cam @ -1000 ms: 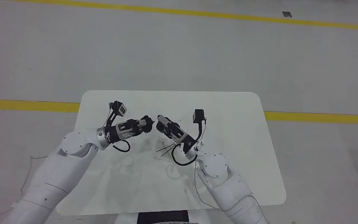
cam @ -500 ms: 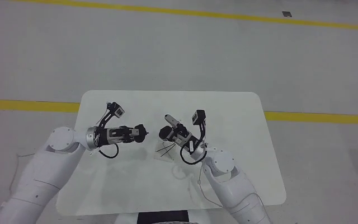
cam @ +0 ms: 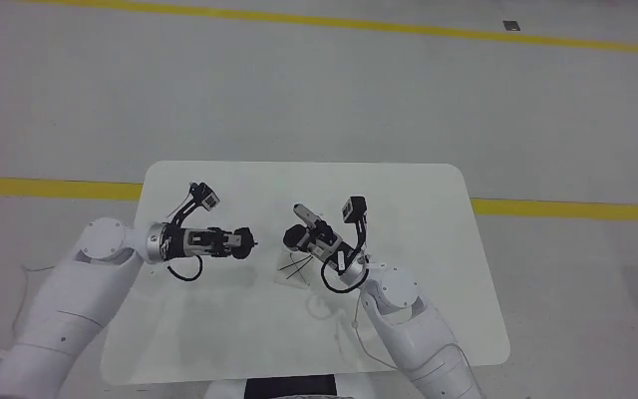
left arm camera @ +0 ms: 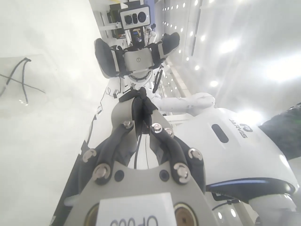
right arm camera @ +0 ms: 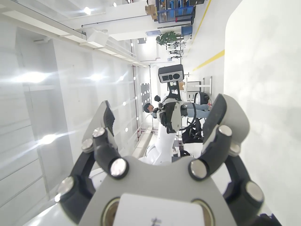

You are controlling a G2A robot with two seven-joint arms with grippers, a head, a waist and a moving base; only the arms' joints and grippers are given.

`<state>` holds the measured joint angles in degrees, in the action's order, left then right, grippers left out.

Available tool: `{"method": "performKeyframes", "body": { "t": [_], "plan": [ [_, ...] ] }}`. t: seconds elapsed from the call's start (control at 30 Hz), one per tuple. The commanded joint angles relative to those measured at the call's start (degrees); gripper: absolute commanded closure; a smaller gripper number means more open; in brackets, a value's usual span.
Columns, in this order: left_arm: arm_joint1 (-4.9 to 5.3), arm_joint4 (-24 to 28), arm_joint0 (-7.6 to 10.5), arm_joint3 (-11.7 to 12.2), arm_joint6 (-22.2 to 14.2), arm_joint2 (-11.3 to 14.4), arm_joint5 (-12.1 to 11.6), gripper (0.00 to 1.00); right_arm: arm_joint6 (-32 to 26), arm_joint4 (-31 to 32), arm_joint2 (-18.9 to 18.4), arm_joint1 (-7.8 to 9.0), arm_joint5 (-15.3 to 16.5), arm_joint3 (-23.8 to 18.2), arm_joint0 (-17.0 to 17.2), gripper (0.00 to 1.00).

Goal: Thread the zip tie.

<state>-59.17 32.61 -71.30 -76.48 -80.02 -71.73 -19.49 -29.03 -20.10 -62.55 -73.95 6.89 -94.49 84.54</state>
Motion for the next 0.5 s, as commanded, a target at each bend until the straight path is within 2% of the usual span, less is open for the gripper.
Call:
{"method": "performKeyframes", "body": {
  "t": [0.0,0.1,0.27,0.33,0.47],
  "plan": [
    [0.40,-1.5,-0.07,-0.9,0.4,0.1,0.0,1.00,0.0,0.0,0.0,0.00,0.0,0.0,0.0,0.00],
    [1.52,-3.3,-0.16,-2.3,0.4,0.8,0.0,1.00,0.0,0.0,0.0,0.00,0.0,0.0,0.0,0.00],
    [3.53,-2.2,-0.51,-4.9,0.4,2.4,0.0,1.00,0.0,0.0,0.0,0.00,0.0,0.0,0.0,0.00],
    [4.40,-2.2,-0.58,-4.8,0.4,2.9,0.0,1.00,0.0,0.0,0.0,0.00,0.0,0.0,0.0,0.00],
    [5.41,-1.7,-0.39,-4.9,0.4,3.6,0.0,1.00,0.0,0.0,0.0,0.00,0.0,0.0,0.0,0.00]
  ]
}}
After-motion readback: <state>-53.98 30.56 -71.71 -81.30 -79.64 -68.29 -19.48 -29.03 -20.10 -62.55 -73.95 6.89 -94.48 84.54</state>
